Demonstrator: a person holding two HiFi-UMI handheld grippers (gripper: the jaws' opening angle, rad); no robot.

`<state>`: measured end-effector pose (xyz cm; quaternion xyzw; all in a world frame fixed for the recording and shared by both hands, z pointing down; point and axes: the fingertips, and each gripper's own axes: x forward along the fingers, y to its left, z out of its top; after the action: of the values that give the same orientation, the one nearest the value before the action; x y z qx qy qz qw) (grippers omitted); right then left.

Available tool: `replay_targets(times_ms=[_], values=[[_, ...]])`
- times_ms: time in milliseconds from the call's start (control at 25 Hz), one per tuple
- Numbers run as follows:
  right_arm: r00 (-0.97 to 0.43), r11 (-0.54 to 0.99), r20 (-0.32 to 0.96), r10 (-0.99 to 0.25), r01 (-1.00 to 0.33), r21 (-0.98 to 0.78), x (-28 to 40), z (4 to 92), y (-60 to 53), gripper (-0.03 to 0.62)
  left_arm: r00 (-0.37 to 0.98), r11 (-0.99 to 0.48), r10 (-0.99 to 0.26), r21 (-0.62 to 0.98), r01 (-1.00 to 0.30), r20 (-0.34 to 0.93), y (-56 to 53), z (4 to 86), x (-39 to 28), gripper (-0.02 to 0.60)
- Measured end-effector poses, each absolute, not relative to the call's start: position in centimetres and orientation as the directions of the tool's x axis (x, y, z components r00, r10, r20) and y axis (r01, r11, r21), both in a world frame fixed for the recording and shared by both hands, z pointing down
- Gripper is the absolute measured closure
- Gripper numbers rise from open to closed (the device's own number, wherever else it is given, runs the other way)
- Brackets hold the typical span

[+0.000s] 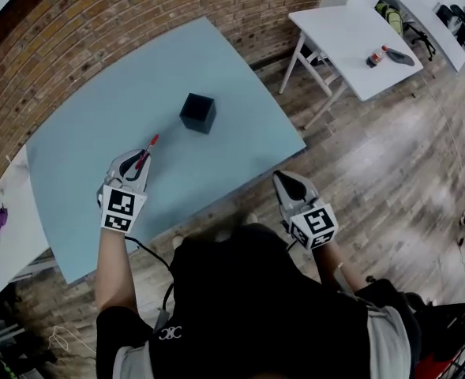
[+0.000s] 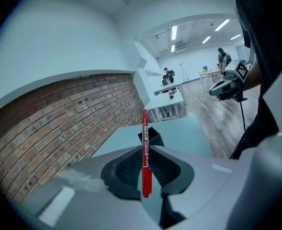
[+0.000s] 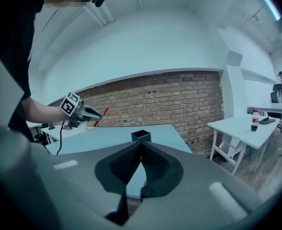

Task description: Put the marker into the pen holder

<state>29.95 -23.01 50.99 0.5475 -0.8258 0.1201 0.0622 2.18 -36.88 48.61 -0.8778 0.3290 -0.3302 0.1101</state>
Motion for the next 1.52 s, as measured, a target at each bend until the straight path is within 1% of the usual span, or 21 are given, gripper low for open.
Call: replay_targets(times_ms=[120, 320, 560, 640, 760, 880, 1080, 1200, 1320, 1520], values=[[-0.403, 0.379, 0.239, -0.884, -0.915, -0.141, 31.7, 51.2, -24.0, 0.585, 0.491, -0.763, -0.643, -0.43, -0.483, 0.589, -37.7, 50.2, 2.9, 0.532], [-0.354, 0.331, 0.23, -0.906, -0.934, -0.133, 33.3, 51.4, -25.6, 0.585, 0.372, -0.803, -0.594, -0.504, -0.317, 0.713, -39.9, 51.5, 3.7, 0.532], [-0.281, 0.263, 0.196, -0.94, -0.958, -0.112, 35.2, 50.5, -25.4, 0.585, 0.293, -0.818, -0.573, -0.557, -0.146, 0.765, -43.8, 51.9, 5.4, 0.532], [-0.246, 0.223, 0.206, -0.947, -0.966, -0.129, 35.9, 51.0, -24.6, 0.585, 0.246, -0.814, -0.575, -0.576, -0.075, 0.78, -45.0, 52.6, 6.3, 0.532], [-0.215, 0.183, 0.254, -0.943, -0.973, -0.143, 36.5, 52.6, -23.3, 0.585, 0.154, -0.794, -0.597, -0.607, 0.028, 0.787, -47.0, 54.0, 7.4, 0.532], [-0.199, 0.168, 0.255, -0.946, -0.976, -0.139, 36.8, 53.6, -22.5, 0.585, 0.054, -0.771, -0.62, -0.62, 0.147, 0.783, -48.7, 55.6, 8.1, 0.532], [-0.177, 0.142, 0.261, -0.949, -0.979, -0.15, 37.0, 54.8, -21.9, 0.585, -0.066, -0.756, -0.6, -0.539, 0.372, 0.797, -50.5, 57.7, 8.3, 0.532], [-0.167, 0.136, 0.281, -0.945, -0.983, -0.127, 36.6, 55.7, -21.5, 0.585, -0.123, -0.743, -0.605, -0.503, 0.442, 0.786, -51.4, 58.8, 8.2, 0.532], [-0.155, 0.117, 0.291, -0.944, -0.983, -0.144, 36.7, 56.2, -21.2, 0.585, -0.179, -0.726, -0.62, -0.472, 0.5, 0.764, -52.0, 59.9, 8.4, 0.532], [-0.127, 0.087, 0.302, -0.945, -0.986, -0.144, 37.6, 56.8, -20.3, 0.585, -0.229, -0.684, -0.649, -0.424, 0.594, 0.725, -52.4, 61.0, 10.4, 0.532]])
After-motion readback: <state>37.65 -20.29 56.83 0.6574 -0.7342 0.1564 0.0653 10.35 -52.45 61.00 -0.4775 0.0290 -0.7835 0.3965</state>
